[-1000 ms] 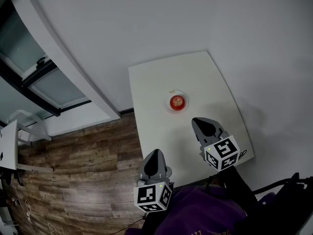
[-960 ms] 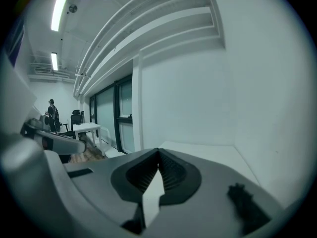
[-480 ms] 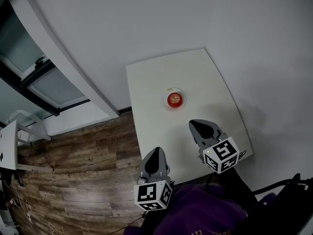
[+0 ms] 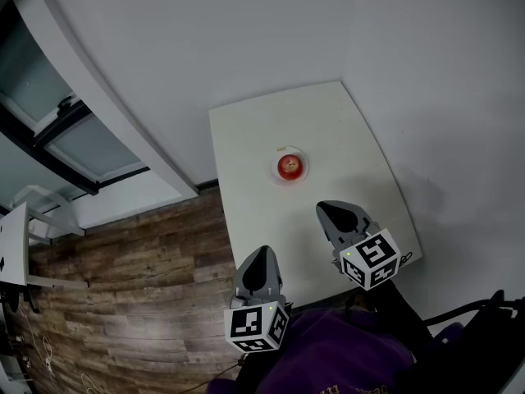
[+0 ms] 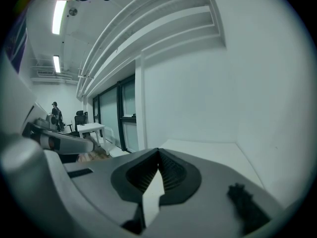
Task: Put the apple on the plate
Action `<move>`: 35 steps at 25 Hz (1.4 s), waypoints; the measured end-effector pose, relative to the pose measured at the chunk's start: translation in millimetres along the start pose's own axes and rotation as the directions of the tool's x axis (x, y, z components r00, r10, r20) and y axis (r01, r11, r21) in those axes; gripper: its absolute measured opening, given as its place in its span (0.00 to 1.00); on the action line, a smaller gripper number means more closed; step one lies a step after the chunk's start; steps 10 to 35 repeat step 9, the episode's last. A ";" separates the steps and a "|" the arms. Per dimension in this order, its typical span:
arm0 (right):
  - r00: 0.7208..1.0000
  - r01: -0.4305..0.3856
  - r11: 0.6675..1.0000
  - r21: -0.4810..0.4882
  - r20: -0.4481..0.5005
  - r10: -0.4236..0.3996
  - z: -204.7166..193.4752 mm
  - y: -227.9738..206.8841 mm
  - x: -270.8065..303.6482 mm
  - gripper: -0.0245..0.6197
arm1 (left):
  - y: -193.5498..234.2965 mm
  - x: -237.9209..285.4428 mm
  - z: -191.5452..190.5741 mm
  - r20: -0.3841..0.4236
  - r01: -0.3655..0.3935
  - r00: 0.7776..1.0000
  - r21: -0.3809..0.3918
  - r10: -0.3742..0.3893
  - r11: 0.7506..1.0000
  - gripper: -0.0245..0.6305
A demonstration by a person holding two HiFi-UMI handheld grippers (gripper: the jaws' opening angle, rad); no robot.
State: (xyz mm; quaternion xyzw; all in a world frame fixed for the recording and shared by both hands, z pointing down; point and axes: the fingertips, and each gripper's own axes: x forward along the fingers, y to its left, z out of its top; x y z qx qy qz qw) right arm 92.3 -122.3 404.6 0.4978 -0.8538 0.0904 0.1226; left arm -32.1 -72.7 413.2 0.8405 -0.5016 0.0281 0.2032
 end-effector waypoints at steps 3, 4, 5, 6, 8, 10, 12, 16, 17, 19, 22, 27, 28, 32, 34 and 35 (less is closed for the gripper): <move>1.000 -0.001 1.000 0.002 -0.002 0.001 1.9 1.2 0.5 0.05 | 1.1 -1.0 1.9 -0.001 -0.001 1.000 -0.002 0.001 1.000 0.05; 1.000 -0.001 1.000 0.002 -0.002 0.001 2.2 1.4 0.6 0.05 | 1.3 -1.1 2.3 -0.001 -0.001 1.000 -0.002 0.001 1.000 0.05; 1.000 -0.001 1.000 0.002 -0.002 0.001 2.0 1.2 0.6 0.05 | 1.1 -1.0 2.3 0.000 -0.002 1.000 -0.003 0.002 1.000 0.05; 1.000 -0.002 1.000 0.002 -0.002 0.002 1.5 0.9 0.4 0.05 | 0.7 -0.8 2.0 0.000 -0.002 1.000 -0.003 0.002 1.000 0.05; 1.000 -0.002 1.000 0.002 -0.002 0.002 0.1 0.2 -0.3 0.05 | -0.4 -0.6 1.2 0.002 -0.003 1.000 -0.002 0.003 1.000 0.05; 1.000 -0.003 1.000 0.003 -0.003 0.003 -0.7 -0.2 -0.7 0.05 | -1.0 -0.5 0.7 0.003 -0.004 1.000 -0.002 0.004 1.000 0.05; 1.000 -0.003 1.000 0.003 -0.003 0.003 -0.7 -0.2 -0.7 0.05 | -1.0 -0.5 0.7 0.003 -0.004 1.000 -0.002 0.004 1.000 0.05; 1.000 -0.003 1.000 0.003 -0.003 0.003 -0.7 -0.2 -0.7 0.05 | -1.0 -0.5 0.7 0.003 -0.004 1.000 -0.002 0.004 1.000 0.05; 1.000 -0.003 1.000 0.003 -0.003 0.003 -0.7 -0.2 -0.7 0.05 | -1.0 -0.5 0.7 0.003 -0.004 1.000 -0.002 0.004 1.000 0.05; 1.000 -0.003 1.000 0.003 -0.003 0.003 -0.7 -0.2 -0.7 0.05 | -1.0 -0.5 0.7 0.003 -0.004 1.000 -0.002 0.004 1.000 0.05; 1.000 -0.003 1.000 0.003 -0.003 0.003 -0.7 -0.2 -0.7 0.05 | -1.0 -0.5 0.7 0.003 -0.004 1.000 -0.002 0.004 1.000 0.05; 1.000 -0.003 1.000 0.003 -0.003 0.003 -0.7 -0.2 -0.7 0.05 | -1.0 -0.5 0.7 0.003 -0.004 1.000 -0.002 0.004 1.000 0.05; 1.000 -0.003 1.000 0.003 -0.003 0.003 -0.7 -0.2 -0.7 0.05 | -1.0 -0.5 0.7 0.003 -0.004 1.000 -0.002 0.004 1.000 0.05; 1.000 -0.003 1.000 0.003 -0.003 0.003 -0.7 -0.2 -0.7 0.05 | -1.0 -0.5 0.7 0.003 -0.004 1.000 -0.002 0.004 1.000 0.05; 1.000 -0.003 1.000 0.003 -0.003 0.003 -0.7 -0.2 -0.7 0.05 | -1.0 -0.5 0.7 0.003 -0.004 1.000 -0.002 0.004 1.000 0.05; 1.000 -0.003 1.000 0.003 -0.003 0.003 -0.7 -0.2 -0.7 0.05 | -1.0 -0.5 0.7 0.003 -0.004 1.000 -0.002 0.004 1.000 0.05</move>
